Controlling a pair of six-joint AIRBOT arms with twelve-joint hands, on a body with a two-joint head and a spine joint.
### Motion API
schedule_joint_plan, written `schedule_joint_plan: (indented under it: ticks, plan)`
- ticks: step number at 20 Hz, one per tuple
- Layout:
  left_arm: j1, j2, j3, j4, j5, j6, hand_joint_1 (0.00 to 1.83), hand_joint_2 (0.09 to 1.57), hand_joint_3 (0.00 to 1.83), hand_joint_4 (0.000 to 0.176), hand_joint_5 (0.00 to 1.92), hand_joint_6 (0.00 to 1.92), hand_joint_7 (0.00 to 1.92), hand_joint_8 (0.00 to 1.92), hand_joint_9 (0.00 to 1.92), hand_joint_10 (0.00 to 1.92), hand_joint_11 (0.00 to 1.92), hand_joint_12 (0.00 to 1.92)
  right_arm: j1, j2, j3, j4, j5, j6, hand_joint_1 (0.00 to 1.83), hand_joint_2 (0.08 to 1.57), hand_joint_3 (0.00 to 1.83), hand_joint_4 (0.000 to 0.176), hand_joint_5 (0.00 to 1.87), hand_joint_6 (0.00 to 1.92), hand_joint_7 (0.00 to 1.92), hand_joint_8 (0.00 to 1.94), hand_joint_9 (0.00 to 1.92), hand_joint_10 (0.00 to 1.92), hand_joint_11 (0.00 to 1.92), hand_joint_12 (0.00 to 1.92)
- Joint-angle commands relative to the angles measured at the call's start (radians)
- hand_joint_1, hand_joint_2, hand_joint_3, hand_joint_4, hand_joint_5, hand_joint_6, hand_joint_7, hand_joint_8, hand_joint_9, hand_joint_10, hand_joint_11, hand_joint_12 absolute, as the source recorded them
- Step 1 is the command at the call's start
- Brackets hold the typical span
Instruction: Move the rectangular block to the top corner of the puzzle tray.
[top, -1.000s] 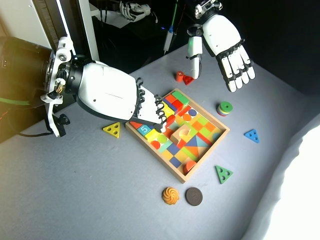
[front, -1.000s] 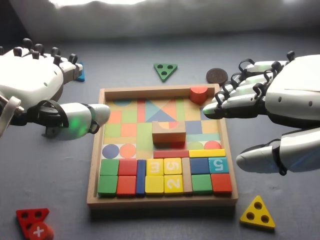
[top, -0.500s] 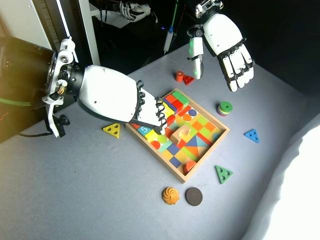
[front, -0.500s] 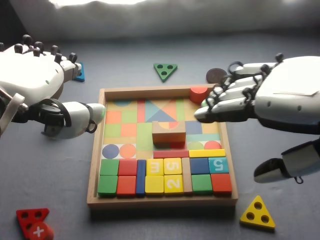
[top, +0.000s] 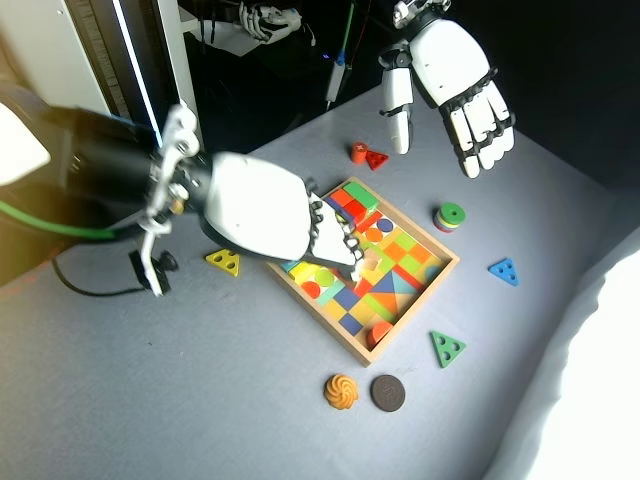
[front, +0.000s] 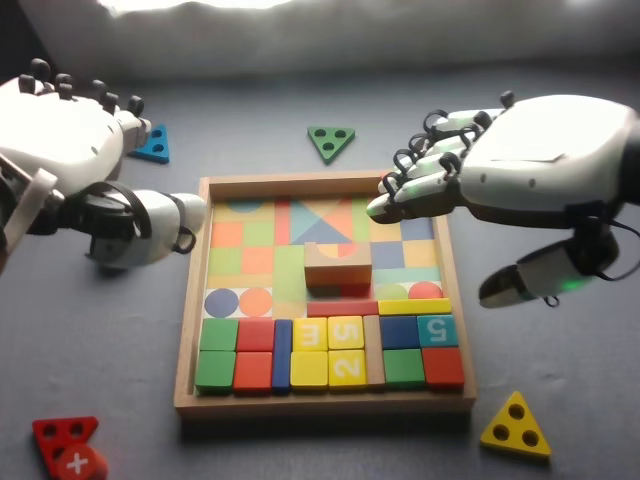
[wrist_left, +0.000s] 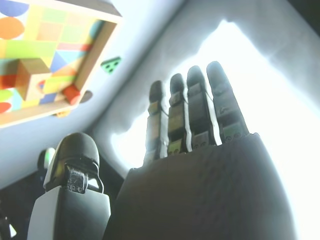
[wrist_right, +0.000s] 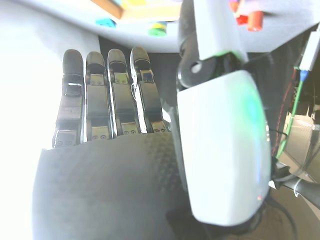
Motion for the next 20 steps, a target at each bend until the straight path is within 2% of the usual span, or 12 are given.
schedule_joint_plan:
  ticks: [1,2,3,4,5,6,7,9,12,14,16,20]
  plan:
    - [-0.015,0.005,-0.004,0.076,-0.068,0.007,0.00,1.30,0.00,0.000,0.24,0.00,0.21,0.00,0.16,0.00,0.00,0.32,0.011,0.002,0.014,0.011,0.099,0.007,1.15,0.98,0.00,0.000,0.55,0.03,0.77,0.35,0.57,0.74,0.25,1.46]
    - [-0.016,0.002,-0.006,0.073,-0.068,0.013,0.00,1.30,0.00,0.000,0.24,0.00,0.21,0.00,0.16,0.00,0.00,0.30,0.011,-0.009,0.026,0.010,0.106,0.007,1.20,0.96,0.00,0.000,0.52,0.01,0.81,0.80,0.64,1.18,0.42,1.61]
    - [-0.019,-0.009,-0.007,0.070,-0.066,0.035,0.00,1.30,0.00,0.000,0.24,0.00,0.21,0.00,0.16,0.00,0.00,0.30,0.013,-0.023,0.043,-0.019,0.115,0.031,1.21,0.99,0.00,0.000,0.51,0.00,0.75,1.31,0.64,1.70,0.53,1.86]
    - [-0.021,-0.020,-0.007,0.072,-0.062,0.059,0.00,1.30,0.00,0.000,0.24,0.00,0.20,0.00,0.14,0.00,0.00,0.27,0.019,-0.032,0.058,-0.157,0.132,0.168,1.24,1.01,0.00,0.000,0.52,0.00,0.78,1.53,0.71,1.88,0.65,1.91]
    - [-0.031,-0.028,-0.007,0.085,-0.054,0.095,0.00,1.30,0.00,0.000,0.24,0.00,0.20,0.00,0.15,0.00,0.00,0.27,0.026,-0.038,0.071,-0.257,0.156,0.271,1.27,1.02,0.00,0.000,0.55,0.01,0.82,1.59,0.79,1.91,0.75,1.92]
    - [-0.060,-0.035,0.000,0.049,-0.056,0.147,0.00,1.30,0.00,0.000,0.23,0.00,0.20,0.00,0.15,0.00,0.00,0.26,0.029,-0.044,0.082,-0.306,0.188,0.323,1.29,1.05,0.01,0.000,0.55,0.00,0.86,1.56,0.87,1.92,0.81,1.92]
    - [-0.063,-0.039,-0.001,0.041,-0.066,0.143,0.00,1.30,0.00,0.000,0.22,0.00,0.19,0.00,0.14,0.00,0.00,0.23,0.035,-0.044,0.085,-0.342,0.204,0.355,1.34,1.07,0.01,0.000,0.55,0.00,0.90,1.57,0.97,1.92,0.93,1.92]
    - [-0.083,-0.051,-0.004,-0.007,-0.114,0.174,0.00,1.30,0.00,0.000,0.20,0.00,0.17,0.00,0.11,0.00,0.00,0.18,0.045,-0.046,0.092,-0.394,0.222,0.399,1.36,1.13,0.01,0.000,0.51,0.01,0.89,1.90,1.09,1.92,1.03,1.92]
    - [-0.089,-0.057,-0.004,-0.021,-0.137,0.185,0.00,1.30,0.00,0.000,0.23,0.00,0.19,0.00,0.14,0.00,0.00,0.25,0.054,-0.059,0.114,-0.502,0.247,0.506,1.50,1.26,0.02,0.000,0.51,0.00,1.01,1.94,1.16,1.92,1.16,1.92]
    - [-0.089,-0.060,-0.002,-0.020,-0.150,0.187,0.00,1.30,0.00,0.000,0.22,0.00,0.20,0.00,0.15,0.00,0.00,0.26,0.052,-0.076,0.142,-0.585,0.252,0.596,1.66,1.24,0.00,0.000,0.49,0.00,0.90,1.94,1.08,1.92,1.11,1.92]
    - [-0.089,-0.061,-0.002,-0.021,-0.152,0.187,0.00,1.30,0.00,0.000,0.21,0.00,0.19,0.00,0.14,0.00,0.00,0.24,0.037,-0.098,0.177,-0.616,0.254,0.622,1.75,1.20,0.00,0.000,0.45,0.00,0.98,1.94,1.09,1.92,1.07,1.92]
    - [-0.090,-0.062,-0.002,-0.023,-0.151,0.187,0.00,1.30,0.00,0.000,0.25,0.00,0.23,0.00,0.18,0.00,0.00,0.36,0.009,-0.151,0.245,-0.647,0.259,0.631,1.64,1.20,0.00,0.000,0.63,0.04,1.05,1.94,1.12,1.92,1.02,1.92]
